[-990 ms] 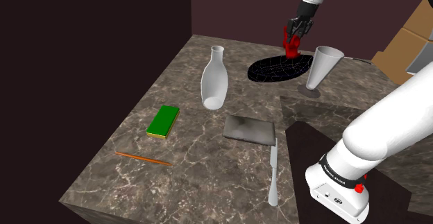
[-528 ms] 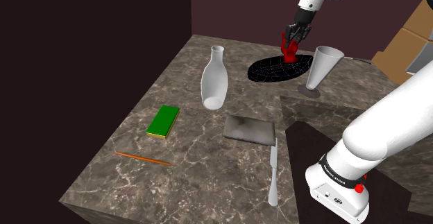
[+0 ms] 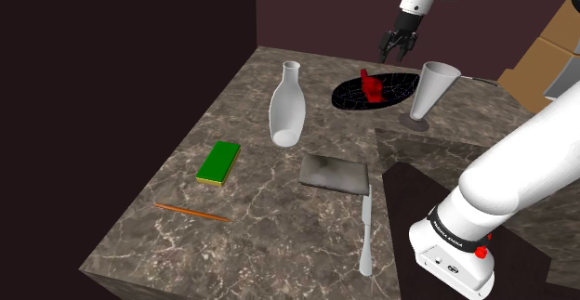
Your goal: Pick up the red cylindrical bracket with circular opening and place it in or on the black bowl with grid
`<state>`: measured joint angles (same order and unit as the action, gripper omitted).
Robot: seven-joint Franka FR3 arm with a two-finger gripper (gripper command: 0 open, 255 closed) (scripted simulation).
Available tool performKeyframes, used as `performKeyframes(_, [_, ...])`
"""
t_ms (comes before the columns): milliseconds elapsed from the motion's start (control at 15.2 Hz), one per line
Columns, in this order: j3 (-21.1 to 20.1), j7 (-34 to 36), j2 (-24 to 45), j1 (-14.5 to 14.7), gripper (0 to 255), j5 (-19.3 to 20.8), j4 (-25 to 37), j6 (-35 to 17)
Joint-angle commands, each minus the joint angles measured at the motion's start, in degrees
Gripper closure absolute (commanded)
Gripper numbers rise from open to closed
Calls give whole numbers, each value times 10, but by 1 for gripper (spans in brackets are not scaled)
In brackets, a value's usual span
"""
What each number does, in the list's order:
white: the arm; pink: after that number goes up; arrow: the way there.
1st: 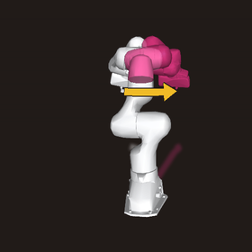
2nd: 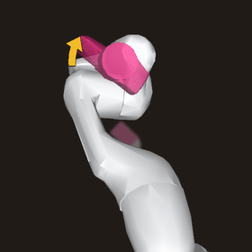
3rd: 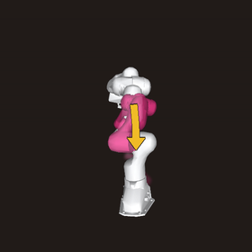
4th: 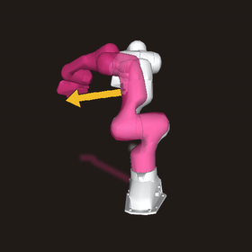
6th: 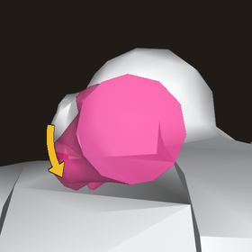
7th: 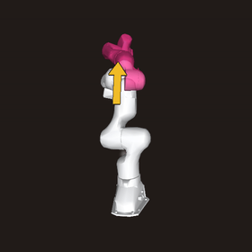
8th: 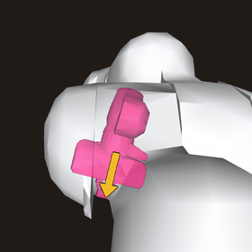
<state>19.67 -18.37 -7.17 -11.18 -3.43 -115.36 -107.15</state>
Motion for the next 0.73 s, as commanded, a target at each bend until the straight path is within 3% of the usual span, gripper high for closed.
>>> performKeyframes(0, [0, 0, 0, 0, 0, 0, 0, 0])
performKeyframes(132, [0, 0, 0, 0, 0, 0, 0, 0])
performKeyframes(396, [2, 1, -2, -2, 0, 2, 71, 73])
performKeyframes(660, [2, 1, -2, -2, 0, 2, 71, 73])
